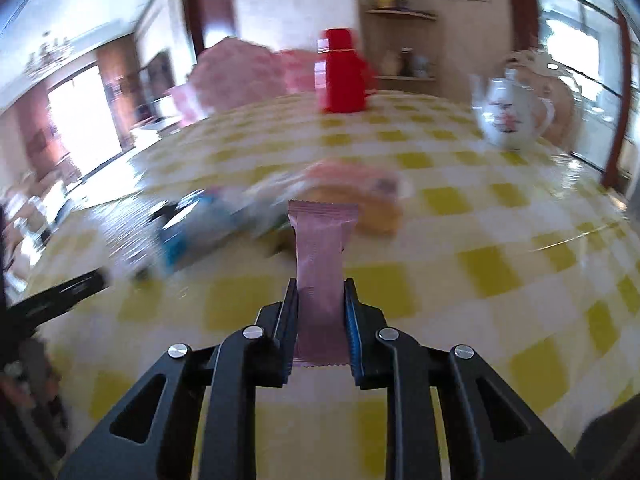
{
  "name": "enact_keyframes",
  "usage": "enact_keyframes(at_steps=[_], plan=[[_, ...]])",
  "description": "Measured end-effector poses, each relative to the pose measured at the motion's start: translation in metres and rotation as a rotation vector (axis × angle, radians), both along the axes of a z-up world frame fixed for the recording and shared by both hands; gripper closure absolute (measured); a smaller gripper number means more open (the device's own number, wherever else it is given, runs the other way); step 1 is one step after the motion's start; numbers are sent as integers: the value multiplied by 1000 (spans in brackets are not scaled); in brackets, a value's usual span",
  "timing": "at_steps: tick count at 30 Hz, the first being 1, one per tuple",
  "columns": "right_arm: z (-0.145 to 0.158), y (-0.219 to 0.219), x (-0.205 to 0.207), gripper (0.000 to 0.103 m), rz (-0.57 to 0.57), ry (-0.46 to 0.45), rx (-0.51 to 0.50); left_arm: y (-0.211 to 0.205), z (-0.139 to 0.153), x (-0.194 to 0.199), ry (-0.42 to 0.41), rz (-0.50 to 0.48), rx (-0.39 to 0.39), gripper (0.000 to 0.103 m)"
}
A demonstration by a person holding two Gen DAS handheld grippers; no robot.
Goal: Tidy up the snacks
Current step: 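Grasp the small white block packet with the left tool while the right tool holds the pink bar, then carry the pink bar and white packet over the white box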
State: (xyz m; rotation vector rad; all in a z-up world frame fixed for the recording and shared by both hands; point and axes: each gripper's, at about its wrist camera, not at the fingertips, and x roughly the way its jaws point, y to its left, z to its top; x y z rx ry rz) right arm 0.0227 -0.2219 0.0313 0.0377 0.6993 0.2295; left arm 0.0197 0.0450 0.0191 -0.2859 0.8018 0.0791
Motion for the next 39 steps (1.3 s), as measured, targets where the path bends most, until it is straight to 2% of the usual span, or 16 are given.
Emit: enact_keyframes(at_steps=[6,10,11,13,15,16,21,22,23,28,34,39], plan=[[-7,31,-11,82,96,22,-17,-13,0,16,19,-62,84,2],[-7,36,-14,82,120,26,-13,-30,-4,39,66,-267,254,2],[-7,36,-13,82,120,28,-11,-30,-6,44,82,-308,272,2],[-7,35,-12,82,117,30,-5,-25,-7,49,83,-331,282,4],[-6,34,-10,81,116,27,-1,-19,-11,58,104,-368,271,20],[-6,33,-11,81,117,25,1,-17,-13,62,107,-385,261,34],[-6,33,-11,81,114,30,1,-21,-16,66,74,-471,272,50],[-6,33,-11,81,113,32,0,-24,-15,63,69,-488,273,62],[-6,34,-11,81,112,33,0,-28,-15,61,64,-510,279,66],[-5,33,-12,81,114,26,9,-40,-12,47,34,-513,315,67],[-8,32,-9,81,108,34,20,-49,-1,24,-45,-495,312,67],[-7,34,-12,81,105,22,29,-47,10,7,-112,-455,272,67]])
